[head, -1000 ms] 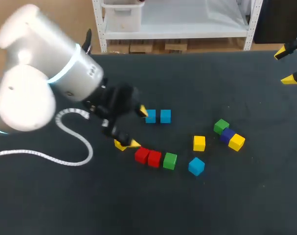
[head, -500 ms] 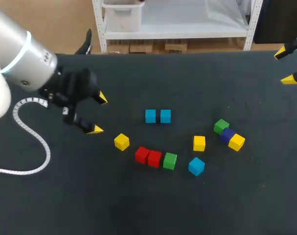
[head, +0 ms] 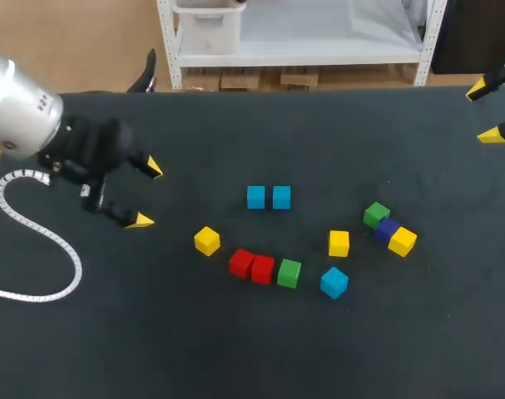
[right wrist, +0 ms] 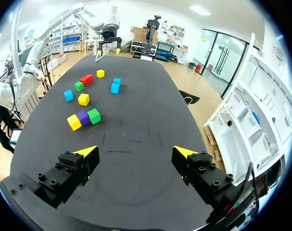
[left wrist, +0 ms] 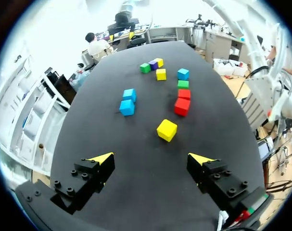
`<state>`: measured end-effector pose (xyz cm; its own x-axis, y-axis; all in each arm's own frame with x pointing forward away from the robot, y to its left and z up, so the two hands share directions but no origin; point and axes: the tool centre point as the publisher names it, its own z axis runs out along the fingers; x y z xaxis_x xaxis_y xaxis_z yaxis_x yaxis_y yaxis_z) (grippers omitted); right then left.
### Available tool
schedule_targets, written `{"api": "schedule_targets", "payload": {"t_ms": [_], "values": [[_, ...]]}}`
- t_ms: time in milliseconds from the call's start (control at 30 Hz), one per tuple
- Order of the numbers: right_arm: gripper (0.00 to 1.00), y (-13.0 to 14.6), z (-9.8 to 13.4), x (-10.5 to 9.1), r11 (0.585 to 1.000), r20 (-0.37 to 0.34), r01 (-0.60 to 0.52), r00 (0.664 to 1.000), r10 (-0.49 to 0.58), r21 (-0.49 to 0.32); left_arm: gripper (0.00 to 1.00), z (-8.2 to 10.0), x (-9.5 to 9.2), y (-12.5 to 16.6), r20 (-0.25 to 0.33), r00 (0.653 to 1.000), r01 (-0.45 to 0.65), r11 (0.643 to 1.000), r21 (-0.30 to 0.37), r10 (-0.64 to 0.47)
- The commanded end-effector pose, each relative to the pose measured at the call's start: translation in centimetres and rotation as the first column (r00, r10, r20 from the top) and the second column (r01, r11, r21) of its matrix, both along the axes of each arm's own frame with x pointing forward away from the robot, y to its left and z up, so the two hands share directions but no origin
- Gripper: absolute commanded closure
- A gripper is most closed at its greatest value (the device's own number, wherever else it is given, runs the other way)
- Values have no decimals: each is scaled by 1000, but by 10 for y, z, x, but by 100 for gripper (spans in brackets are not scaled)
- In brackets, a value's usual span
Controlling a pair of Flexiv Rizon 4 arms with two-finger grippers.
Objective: Place the blue cubes, place green cubes on the blue cubes, place the yellow cubes on the green cubes, then place the red cubes on the yellow cubes, and place purple cube on the red cubes.
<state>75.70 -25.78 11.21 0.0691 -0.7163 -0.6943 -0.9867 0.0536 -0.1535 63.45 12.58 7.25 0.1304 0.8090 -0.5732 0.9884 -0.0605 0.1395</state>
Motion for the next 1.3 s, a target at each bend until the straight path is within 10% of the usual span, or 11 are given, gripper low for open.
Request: {"api": "schedule_targets", "payload": {"t_ms": [33, 733, 833, 1033, 1300], "values": [[0, 0, 0, 0, 1000, 1, 0, 1000, 0, 1, 0, 0, 6, 11, -59, 998, 29, 999, -29, -31], [0, 0, 0, 0, 1000, 1, 0, 1000, 0, 1, 0, 1, 2, 9, -48, 997, 54, 996, -70, -58], [0, -23, 31, 19, 998, 118, -11, 993, 18, -57, 0, 1, 2, 9, -48, 997, 54, 996, -70, -58], [0, -3, 81, -11, 936, 264, -338, 898, 352, -96, 0, 1, 2, 9, -48, 997, 54, 996, -70, -58], [0, 35, 87, -69, 825, 258, -542, 784, 565, -161, 0, 1, 2, 9, -48, 997, 54, 996, -70, -58]]}}
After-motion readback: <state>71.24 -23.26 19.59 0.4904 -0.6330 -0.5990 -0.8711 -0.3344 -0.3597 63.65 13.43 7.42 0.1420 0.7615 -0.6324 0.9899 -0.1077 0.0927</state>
